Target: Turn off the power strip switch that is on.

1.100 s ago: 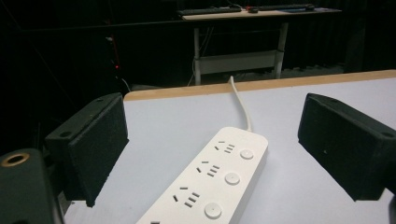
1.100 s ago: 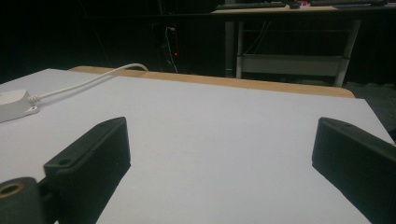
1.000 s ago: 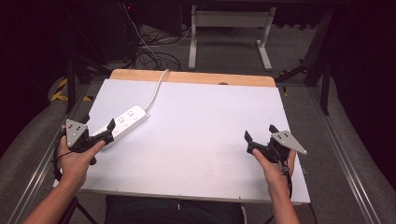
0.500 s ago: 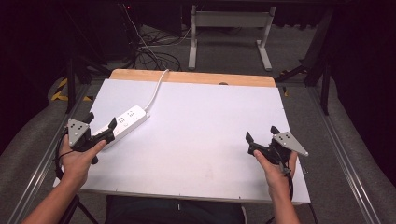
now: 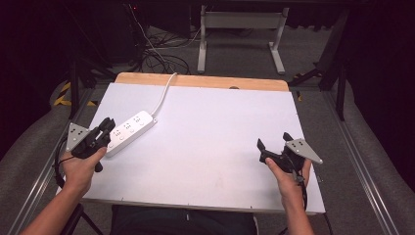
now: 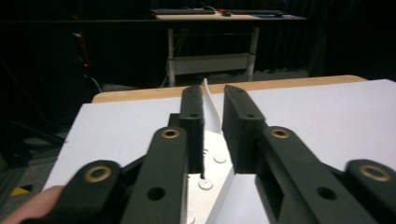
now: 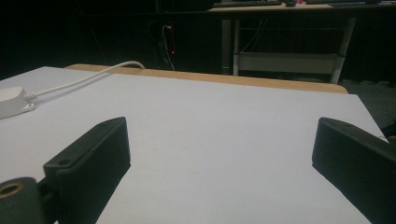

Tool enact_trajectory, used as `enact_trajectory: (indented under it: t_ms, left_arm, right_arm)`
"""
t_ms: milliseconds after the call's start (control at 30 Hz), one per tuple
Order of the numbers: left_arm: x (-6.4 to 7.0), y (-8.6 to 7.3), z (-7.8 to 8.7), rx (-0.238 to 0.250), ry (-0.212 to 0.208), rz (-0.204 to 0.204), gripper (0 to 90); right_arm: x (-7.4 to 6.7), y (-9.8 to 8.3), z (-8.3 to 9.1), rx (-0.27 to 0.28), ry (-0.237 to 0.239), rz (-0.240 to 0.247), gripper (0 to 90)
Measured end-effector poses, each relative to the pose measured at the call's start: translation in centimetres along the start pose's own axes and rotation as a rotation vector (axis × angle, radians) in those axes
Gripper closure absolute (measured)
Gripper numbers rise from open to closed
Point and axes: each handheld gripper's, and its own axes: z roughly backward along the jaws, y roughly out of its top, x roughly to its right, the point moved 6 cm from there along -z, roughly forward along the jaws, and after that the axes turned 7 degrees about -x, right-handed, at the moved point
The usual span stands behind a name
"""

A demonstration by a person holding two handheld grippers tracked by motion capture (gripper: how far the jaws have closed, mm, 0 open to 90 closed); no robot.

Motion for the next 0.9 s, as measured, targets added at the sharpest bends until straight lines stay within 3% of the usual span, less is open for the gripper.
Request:
enact_trajectory:
  t_ms: [67, 300, 367, 467, 633, 900]
  left_arm:
    - [-0.1, 0.0, 0.0, -0.002, 0.011, -0.006, 85.4]
    - [0.3, 0.5, -0.1, -0.018, -0.047, -0.021, 89.1]
    - [0.3, 0.8, -0.2, -0.013, -0.043, -0.036, 89.8]
    - [0.2, 0.8, -0.3, -0.063, -0.053, -0.037, 89.9]
    - [0.8, 1.1, -0.6, -0.086, -0.078, -0.062, 90.0]
    - [0.6, 1.7, -1.9, -0.123, -0.098, -0.041, 90.0]
  right_arm:
    - [0.0, 0.0, 0.0, 0.000, 0.000, -0.001, 5.0]
    - [0.0, -0.1, 0.0, -0.003, -0.002, -0.002, 5.2]
    - [-0.1, -0.2, 0.0, -0.005, 0.000, -0.010, 5.3]
    - [-0.2, -0.2, 0.0, -0.005, 0.005, -0.005, 5.3]
    - [-0.1, -0.3, 0.1, -0.007, 0.001, -0.007, 5.3]
    - [-0.1, -0.3, 0.1, -0.008, 0.000, -0.006, 5.3]
